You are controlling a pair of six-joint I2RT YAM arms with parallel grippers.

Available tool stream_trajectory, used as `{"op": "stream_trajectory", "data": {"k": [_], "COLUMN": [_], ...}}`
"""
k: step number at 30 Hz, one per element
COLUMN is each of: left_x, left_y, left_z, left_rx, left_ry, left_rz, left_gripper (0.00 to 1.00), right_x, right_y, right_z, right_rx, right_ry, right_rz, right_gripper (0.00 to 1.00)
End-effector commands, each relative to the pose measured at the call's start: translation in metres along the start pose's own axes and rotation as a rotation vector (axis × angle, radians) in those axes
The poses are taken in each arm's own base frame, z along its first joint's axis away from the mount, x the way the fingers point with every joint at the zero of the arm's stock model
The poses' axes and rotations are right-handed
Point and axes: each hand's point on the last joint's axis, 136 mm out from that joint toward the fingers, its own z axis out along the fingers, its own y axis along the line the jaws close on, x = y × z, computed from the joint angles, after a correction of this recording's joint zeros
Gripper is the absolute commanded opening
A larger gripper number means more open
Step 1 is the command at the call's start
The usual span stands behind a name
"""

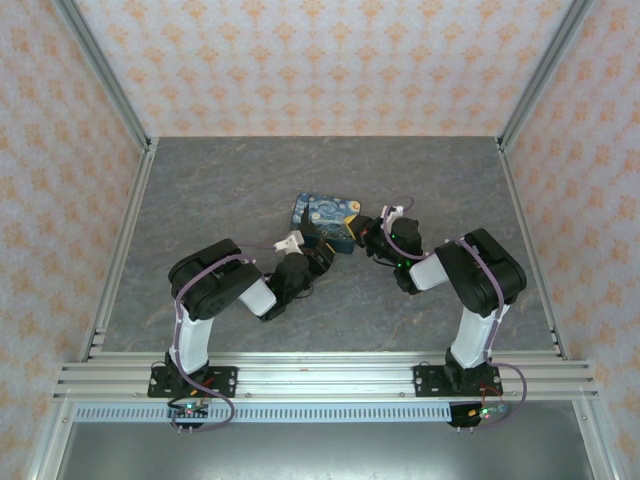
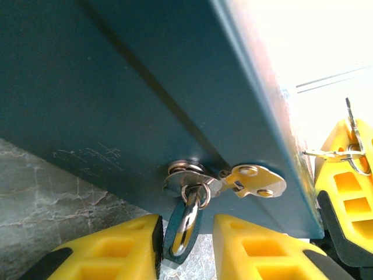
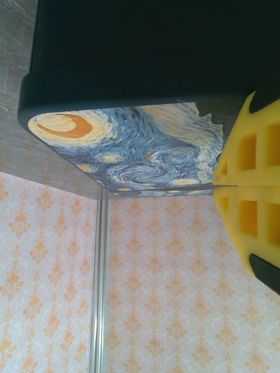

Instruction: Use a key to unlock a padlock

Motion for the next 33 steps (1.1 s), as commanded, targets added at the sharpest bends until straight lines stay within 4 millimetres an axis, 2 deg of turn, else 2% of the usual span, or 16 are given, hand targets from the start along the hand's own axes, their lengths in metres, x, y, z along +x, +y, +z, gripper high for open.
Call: {"op": "stream_trajectory", "data": {"k": [1,7,11,15,16,24,28,33], "left_x": [0.007,0.008,0.006,0.004,0.0,-0.007,-0.012,-0.013], "left_y": [0.023,0.025,0.023,0.022,0.013,-0.007,-0.016,-0.03], "left_z": [-0.001,0.001,-0.002,-0.006,-0.008,-0.019,-0.022,-0.021], "left_rx": [-0.105,-0.117,-0.125,-0.148,-0.134,-0.119,-0.103,-0.053], "left_ry": [0.019,0.022,0.025,0.06,0.06,0.184,0.237,0.289], "left_rz": [0.052,0.057,0.066,0.088,0.084,0.074,0.06,0.019], "left_gripper": [0.28,0.22,0.13,0.0,0.0,0.0,0.0,0.0], "right_x": [0.009,0.008,0.008,0.008,0.007,0.018,0.029,0.058], "right_y": [-0.021,-0.02,-0.014,0.001,0.005,0.043,0.043,0.031], "right_z": [-0.002,-0.002,-0.001,0.001,0.0,-0.023,-0.04,-0.057], "right_rx": [0.054,0.054,0.047,0.026,0.021,-0.016,-0.009,0.004], "right_ry": [0.034,0.035,0.043,0.056,0.059,0.103,0.129,0.174], "right_rz": [0.029,0.029,0.026,0.009,0.004,-0.054,-0.062,-0.075], "right_gripper": [0.0,0.0,0.0,0.0,0.0,0.0,0.0,0.0]}}
